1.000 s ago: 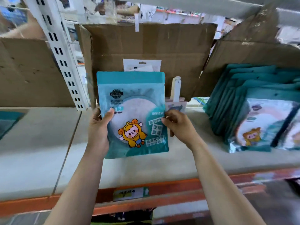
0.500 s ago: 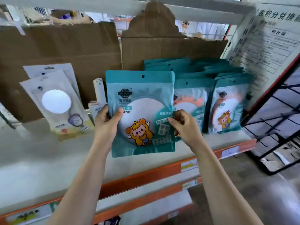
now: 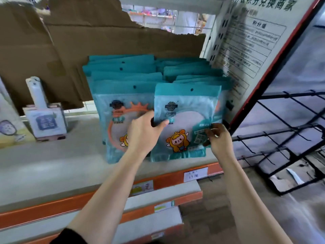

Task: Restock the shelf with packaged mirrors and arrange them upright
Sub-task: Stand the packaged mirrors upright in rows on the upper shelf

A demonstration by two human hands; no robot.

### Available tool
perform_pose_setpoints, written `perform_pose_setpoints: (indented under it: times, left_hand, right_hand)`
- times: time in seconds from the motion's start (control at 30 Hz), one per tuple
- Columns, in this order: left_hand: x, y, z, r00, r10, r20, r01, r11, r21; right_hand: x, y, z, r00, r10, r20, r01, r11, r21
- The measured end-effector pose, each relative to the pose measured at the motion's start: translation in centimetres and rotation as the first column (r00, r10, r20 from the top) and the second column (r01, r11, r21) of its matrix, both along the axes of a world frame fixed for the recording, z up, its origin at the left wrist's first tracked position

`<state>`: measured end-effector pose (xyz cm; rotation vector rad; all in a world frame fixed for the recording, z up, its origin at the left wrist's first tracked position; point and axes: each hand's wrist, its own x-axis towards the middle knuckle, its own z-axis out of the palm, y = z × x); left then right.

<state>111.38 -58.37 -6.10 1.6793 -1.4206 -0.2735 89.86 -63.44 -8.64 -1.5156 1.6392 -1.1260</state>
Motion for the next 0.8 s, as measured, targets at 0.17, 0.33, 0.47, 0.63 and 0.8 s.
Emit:
perform_pose_setpoints:
  times: [0.17, 0.33, 0.47, 0.63, 0.8]
  left_hand:
    - [-4.9, -2.5, -0.3, 0.997, 0.019, 0.075, -0.019, 1.000, -0.002]
    - [-7.3, -4.0, -0.2, 1.000, 0.025, 0.018, -0.025, 1.000, 0.014]
    - [-8.7, -4.0, -0.5, 0.999, 0.032, 0.015, -0.032, 0.999, 0.006]
    - [-8.9, -3.7, -0.9, 0.999, 0.040, 0.014, -0.040, 0.999, 0.010]
    - [-8.9, -3.3, -0.9, 0.999, 0.024, 0.035, -0.025, 0.999, 0.026]
  right_hand:
    - [-3.5, -2.2, -0.6, 0.995, -0.075, -0.064, 0.077, 0.996, 0.036]
    - [-5.2, -4.6, 0.2, 0.988, -0.146, -0.054, 0.149, 0.987, 0.057]
    - [-5.9, -5.5, 0.2, 0.981, -0.182, -0.059, 0.185, 0.982, 0.039]
    - [-5.1, -5.5, -0.4, 0.977, -0.208, -0.045, 0.210, 0.977, 0.039]
    - [-4.8, -4.8, -1.0, 0.980, -0.195, -0.042, 0.197, 0.979, 0.043]
